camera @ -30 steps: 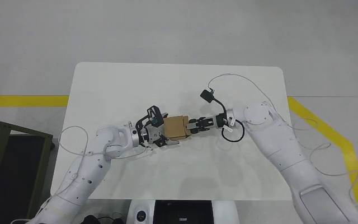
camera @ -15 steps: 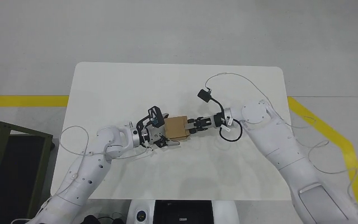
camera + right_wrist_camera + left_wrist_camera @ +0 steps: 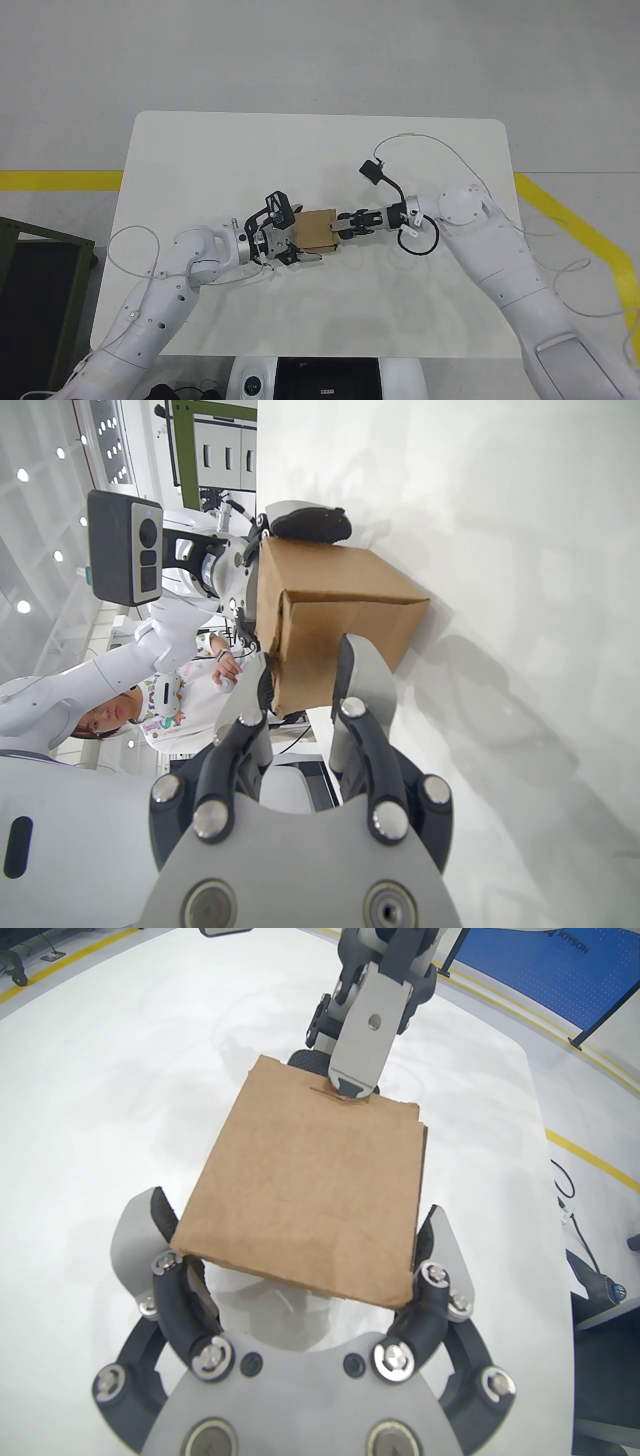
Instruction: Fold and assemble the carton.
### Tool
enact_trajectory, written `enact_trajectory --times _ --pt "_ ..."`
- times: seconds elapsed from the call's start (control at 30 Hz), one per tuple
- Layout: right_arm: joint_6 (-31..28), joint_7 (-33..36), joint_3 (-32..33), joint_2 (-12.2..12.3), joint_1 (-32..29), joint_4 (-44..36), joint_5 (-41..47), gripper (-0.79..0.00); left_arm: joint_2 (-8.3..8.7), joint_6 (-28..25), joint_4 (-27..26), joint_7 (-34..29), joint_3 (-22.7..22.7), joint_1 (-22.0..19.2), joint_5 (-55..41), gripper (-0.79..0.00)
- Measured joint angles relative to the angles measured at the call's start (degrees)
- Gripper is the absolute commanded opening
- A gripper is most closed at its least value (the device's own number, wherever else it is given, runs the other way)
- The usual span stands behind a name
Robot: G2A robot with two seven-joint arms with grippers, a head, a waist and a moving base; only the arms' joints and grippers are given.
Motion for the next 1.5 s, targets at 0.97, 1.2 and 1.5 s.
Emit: enact_trajectory --times 0.97,1.2,1.5 --pt "3.8 0.3 1.6 1.7 -5.3 -7.4 -1.2 -0.785 -0.02 0.1 0.0 -0.1 0.1 -0.2 -0.3 0.000" --pt "3.0 0.1 0.2 1.1 -3.9 -6.1 -0.6 -0.785 -0.12 0.2 0.0 0.0 0.5 -0.4 -0.4 0.000" --pt "2.3 -0.1 -0.6 0.7 -3.0 -4.9 0.1 -0.785 -0.15 0.3 0.0 0.0 0.5 -0.4 -0.5 0.000"
